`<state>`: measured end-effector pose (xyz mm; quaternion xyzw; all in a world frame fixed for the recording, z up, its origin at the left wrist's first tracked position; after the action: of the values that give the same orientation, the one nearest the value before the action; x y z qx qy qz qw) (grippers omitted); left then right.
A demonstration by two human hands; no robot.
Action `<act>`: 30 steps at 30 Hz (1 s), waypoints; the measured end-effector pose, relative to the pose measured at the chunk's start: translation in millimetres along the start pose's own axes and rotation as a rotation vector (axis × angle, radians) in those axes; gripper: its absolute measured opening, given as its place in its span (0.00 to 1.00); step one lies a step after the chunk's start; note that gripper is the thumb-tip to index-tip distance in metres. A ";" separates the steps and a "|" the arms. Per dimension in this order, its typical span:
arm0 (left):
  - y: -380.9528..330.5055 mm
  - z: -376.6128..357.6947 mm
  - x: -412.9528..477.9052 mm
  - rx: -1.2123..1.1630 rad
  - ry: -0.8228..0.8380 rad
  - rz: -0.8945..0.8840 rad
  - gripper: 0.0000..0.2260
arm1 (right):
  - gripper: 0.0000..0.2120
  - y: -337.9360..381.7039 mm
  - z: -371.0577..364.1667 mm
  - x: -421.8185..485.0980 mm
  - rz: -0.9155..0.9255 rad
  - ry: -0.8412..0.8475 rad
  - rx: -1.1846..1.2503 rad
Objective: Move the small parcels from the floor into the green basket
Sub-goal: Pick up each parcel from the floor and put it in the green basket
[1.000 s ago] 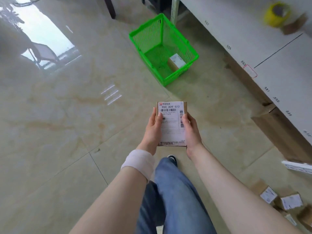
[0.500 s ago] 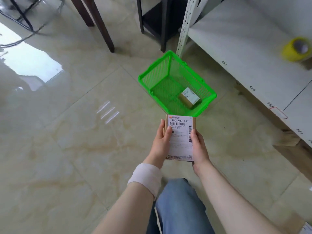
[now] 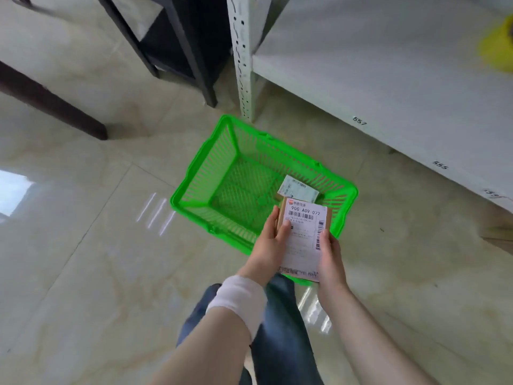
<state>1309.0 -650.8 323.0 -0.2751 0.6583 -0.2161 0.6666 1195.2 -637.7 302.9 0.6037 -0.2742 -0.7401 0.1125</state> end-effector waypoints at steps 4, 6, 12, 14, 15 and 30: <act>12.4 -12.7 90.3 0.059 0.082 0.020 0.24 | 0.15 -4.2 -15.3 80.3 -0.017 -0.013 0.038; 23.6 -19.1 131.9 0.062 0.100 0.019 0.24 | 0.14 -10.1 -20.8 117.1 -0.002 -0.033 0.032; 55.9 -32.2 244.1 0.125 0.174 0.002 0.23 | 0.14 -34.4 -40.2 219.9 0.085 -0.157 0.089; 65.8 -34.3 267.5 0.137 0.184 -0.007 0.23 | 0.16 -43.9 -46.5 242.1 0.103 -0.230 0.064; 71.3 -35.2 275.6 0.148 0.191 -0.005 0.24 | 0.16 -48.8 -49.2 249.6 0.112 -0.256 0.051; 54.5 -30.2 310.8 0.611 0.053 -0.277 0.16 | 0.31 -71.5 -63.1 227.3 -0.404 -0.487 0.480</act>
<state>1287.2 -814.2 52.3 -0.1436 0.5365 -0.4989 0.6653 1211.4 -708.9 67.5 0.4616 -0.3335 -0.7837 -0.2479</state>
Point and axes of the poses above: each hand's wrist, its own x-axis towards the middle knuckle, its own z-axis out of the back of the hand, y = z × x, the point moved 1 cm from there along x, towards the middle knuckle, and after that the axes turned 2 degrees about -z, right-handed, at the moved point
